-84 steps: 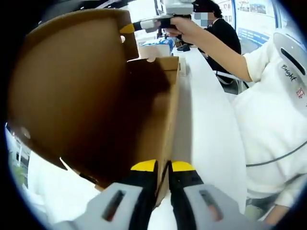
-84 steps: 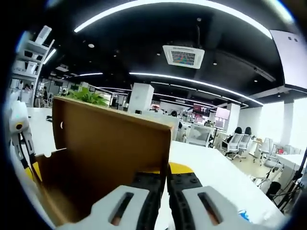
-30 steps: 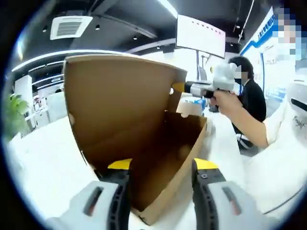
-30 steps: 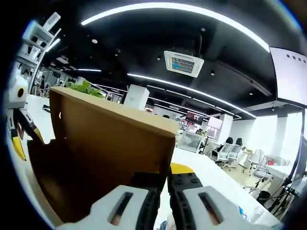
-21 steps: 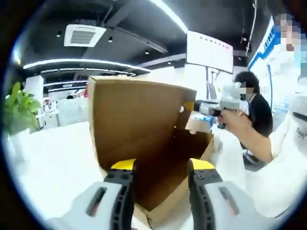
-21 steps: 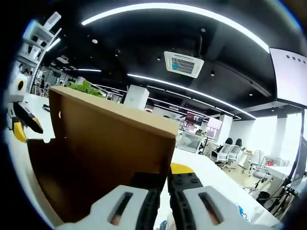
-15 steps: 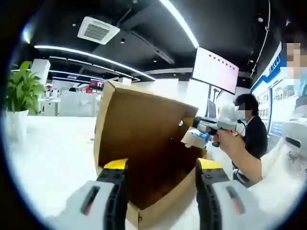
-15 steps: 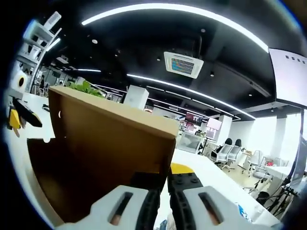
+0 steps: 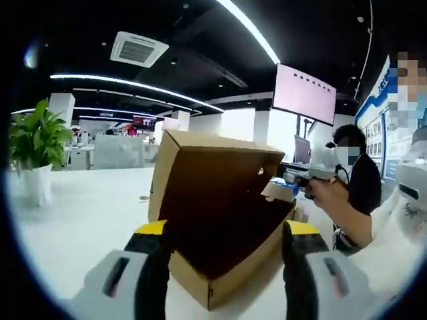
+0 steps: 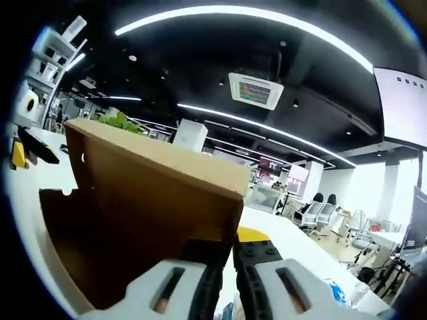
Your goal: Operate the shoe box by opening the lid, removing the specified soft item, and placing it in the target area until the item is outside and the box remains undamaged.
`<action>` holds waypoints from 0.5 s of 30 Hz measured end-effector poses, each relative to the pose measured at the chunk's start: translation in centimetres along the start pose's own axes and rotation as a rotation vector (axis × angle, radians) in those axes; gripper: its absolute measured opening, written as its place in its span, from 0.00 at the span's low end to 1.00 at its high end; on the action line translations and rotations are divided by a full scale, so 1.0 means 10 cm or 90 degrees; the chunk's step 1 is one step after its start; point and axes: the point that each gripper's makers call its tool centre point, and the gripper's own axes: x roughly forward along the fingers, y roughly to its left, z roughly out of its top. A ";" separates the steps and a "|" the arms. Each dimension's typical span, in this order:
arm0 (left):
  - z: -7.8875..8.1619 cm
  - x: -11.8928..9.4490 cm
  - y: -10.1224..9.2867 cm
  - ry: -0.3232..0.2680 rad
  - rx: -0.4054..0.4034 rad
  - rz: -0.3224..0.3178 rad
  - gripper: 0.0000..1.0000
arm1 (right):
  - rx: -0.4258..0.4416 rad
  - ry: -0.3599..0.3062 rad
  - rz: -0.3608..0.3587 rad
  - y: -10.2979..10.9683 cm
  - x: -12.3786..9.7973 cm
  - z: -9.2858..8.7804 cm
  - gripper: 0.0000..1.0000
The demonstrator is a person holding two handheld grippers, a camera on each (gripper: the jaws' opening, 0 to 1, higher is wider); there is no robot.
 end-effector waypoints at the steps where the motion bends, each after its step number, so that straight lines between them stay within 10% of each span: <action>1: 0.01 -0.01 0.01 -0.004 0.002 0.002 0.73 | 0.001 0.000 0.001 0.00 0.00 0.00 0.01; 15: 0.15 -0.17 0.08 -0.024 -0.007 0.028 0.67 | -0.006 0.002 0.000 0.02 -0.04 -0.06 0.01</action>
